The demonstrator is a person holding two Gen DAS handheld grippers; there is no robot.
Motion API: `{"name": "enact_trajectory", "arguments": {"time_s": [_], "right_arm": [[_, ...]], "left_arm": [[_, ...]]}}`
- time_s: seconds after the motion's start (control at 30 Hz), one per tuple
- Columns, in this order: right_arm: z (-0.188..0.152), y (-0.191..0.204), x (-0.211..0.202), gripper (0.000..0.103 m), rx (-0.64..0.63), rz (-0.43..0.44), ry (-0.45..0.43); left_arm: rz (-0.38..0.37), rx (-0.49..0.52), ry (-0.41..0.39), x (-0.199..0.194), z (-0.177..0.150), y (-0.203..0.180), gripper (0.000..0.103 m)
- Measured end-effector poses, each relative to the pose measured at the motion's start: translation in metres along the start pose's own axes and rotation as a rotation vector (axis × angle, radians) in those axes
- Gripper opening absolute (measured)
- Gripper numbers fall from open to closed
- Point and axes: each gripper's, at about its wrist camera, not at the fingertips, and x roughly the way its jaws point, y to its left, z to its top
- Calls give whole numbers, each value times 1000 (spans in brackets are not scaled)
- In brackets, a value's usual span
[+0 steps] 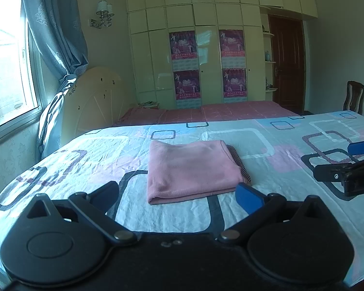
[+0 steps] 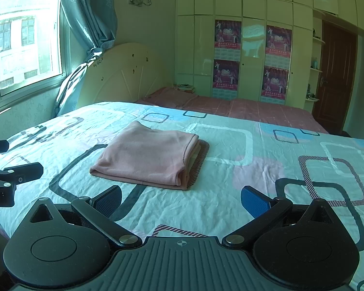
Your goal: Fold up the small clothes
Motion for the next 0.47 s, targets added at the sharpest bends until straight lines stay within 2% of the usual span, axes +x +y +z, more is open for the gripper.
{"name": "enact_trajectory", "arguments": {"time_s": [0.47], "right_arm": [[-1, 0, -3, 103, -7, 5, -2]], "left_arm": [[-10, -19, -5, -2, -1, 2, 102]]}}
